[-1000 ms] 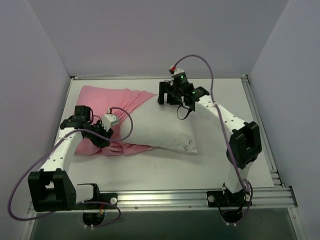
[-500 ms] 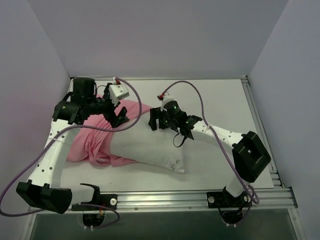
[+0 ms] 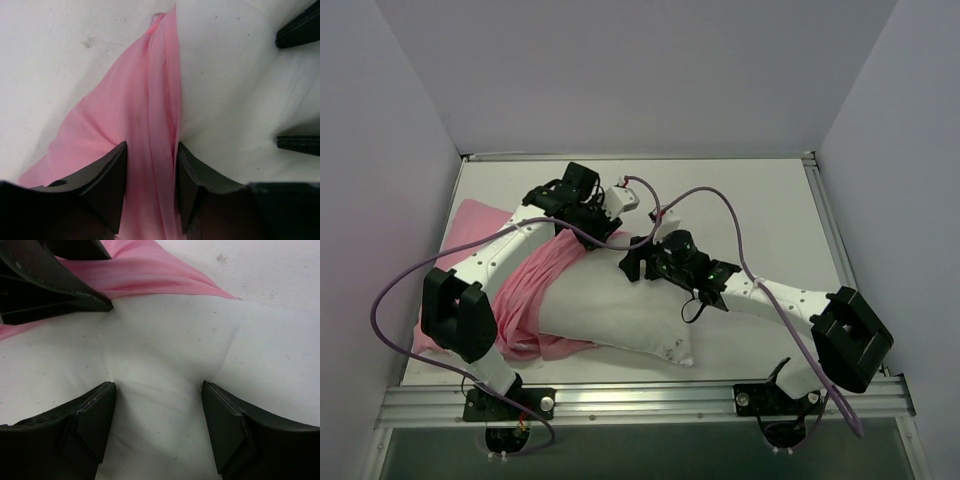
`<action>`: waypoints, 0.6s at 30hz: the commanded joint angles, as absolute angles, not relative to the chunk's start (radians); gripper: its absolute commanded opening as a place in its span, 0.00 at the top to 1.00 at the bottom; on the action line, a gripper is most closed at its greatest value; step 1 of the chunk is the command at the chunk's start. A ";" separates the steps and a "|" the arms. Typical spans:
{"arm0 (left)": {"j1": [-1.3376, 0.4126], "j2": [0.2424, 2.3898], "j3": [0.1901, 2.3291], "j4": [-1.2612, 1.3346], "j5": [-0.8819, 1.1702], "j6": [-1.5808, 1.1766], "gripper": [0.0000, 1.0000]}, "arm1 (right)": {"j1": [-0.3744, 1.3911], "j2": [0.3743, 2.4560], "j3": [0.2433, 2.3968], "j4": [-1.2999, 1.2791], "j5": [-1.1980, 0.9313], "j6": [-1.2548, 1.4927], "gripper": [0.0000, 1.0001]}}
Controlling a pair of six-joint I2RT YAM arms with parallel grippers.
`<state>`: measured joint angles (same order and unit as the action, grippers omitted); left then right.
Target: Remove the pillowcase from the pillow
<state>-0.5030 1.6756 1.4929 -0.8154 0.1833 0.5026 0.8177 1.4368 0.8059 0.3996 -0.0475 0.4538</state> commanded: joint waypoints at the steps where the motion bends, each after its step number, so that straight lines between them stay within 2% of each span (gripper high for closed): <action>1: -0.491 1.674 1.508 -0.738 0.069 0.459 0.53 | 0.839 1.477 0.749 0.236 -0.089 0.479 0.31; 3: -0.489 1.666 1.503 -0.716 0.058 0.428 0.54 | 0.842 1.492 0.741 0.213 -0.086 0.488 0.31; 7: -0.471 1.641 1.500 -0.670 0.061 0.402 0.43 | 0.848 1.514 0.709 0.183 -0.074 0.512 0.31; 14: -0.397 1.677 1.503 -0.640 -0.030 0.417 0.43 | 0.853 1.491 0.643 0.187 -0.071 0.564 0.31; 16: -0.373 1.686 1.497 -0.614 -0.061 0.428 0.46 | 0.854 1.505 0.640 0.186 -0.072 0.571 0.32; 17: -0.367 1.693 1.494 -0.606 -0.077 0.433 0.51 | 0.856 1.511 0.640 0.181 -0.072 0.574 0.34; 18: -0.356 1.701 1.493 -0.598 -0.093 0.446 0.65 | 0.856 1.519 0.643 0.179 -0.080 0.577 0.40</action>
<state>-0.4000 1.6829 1.4925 -0.6983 0.0395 0.4179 0.8219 1.4448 0.7231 0.4984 -0.0265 0.5587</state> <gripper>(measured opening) 0.408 0.625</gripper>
